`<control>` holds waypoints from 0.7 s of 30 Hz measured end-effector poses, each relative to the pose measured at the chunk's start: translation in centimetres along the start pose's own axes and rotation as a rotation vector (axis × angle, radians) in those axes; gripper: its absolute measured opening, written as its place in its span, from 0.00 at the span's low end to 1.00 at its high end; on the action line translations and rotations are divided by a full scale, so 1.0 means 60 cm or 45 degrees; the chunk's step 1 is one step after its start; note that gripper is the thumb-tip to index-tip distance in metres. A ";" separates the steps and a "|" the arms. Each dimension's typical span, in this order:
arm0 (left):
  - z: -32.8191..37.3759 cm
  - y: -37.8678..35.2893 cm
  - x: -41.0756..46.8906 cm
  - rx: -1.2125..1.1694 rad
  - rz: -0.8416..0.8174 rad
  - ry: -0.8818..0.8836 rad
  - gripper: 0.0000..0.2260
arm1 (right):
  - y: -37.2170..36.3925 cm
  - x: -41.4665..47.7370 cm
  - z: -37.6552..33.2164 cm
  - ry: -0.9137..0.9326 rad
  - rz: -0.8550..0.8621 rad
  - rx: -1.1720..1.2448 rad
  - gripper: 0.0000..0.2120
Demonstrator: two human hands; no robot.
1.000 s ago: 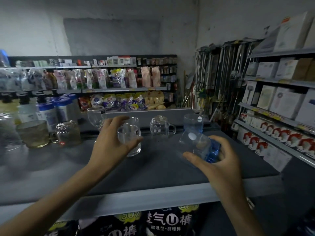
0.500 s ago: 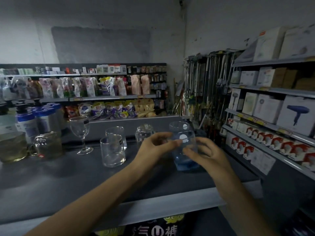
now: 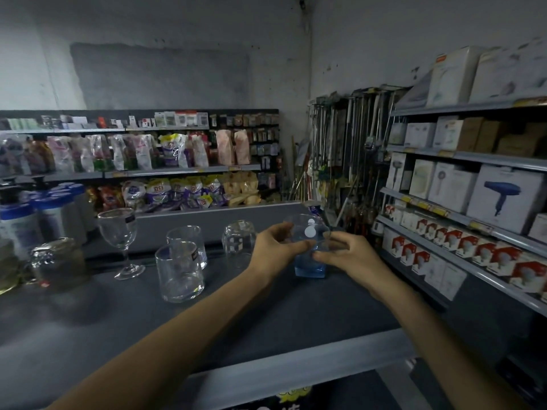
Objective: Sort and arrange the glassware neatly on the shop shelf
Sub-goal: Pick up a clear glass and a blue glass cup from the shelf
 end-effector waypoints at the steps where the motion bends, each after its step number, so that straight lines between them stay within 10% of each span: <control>1: -0.004 -0.004 0.004 0.010 0.007 -0.006 0.31 | 0.001 0.003 0.005 -0.002 -0.004 -0.005 0.19; 21: -0.026 -0.024 0.015 0.153 0.007 -0.080 0.34 | -0.001 0.024 0.053 -0.055 -0.097 -0.171 0.24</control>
Point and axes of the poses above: each hand's wrist, its own x-axis towards the middle knuckle, its own y-axis out of the back of the hand, z = x × y, the point moved 2 cm from there along x, towards the middle knuckle, and after that the axes turned 11 degrees about z, right-handed, at the moved point
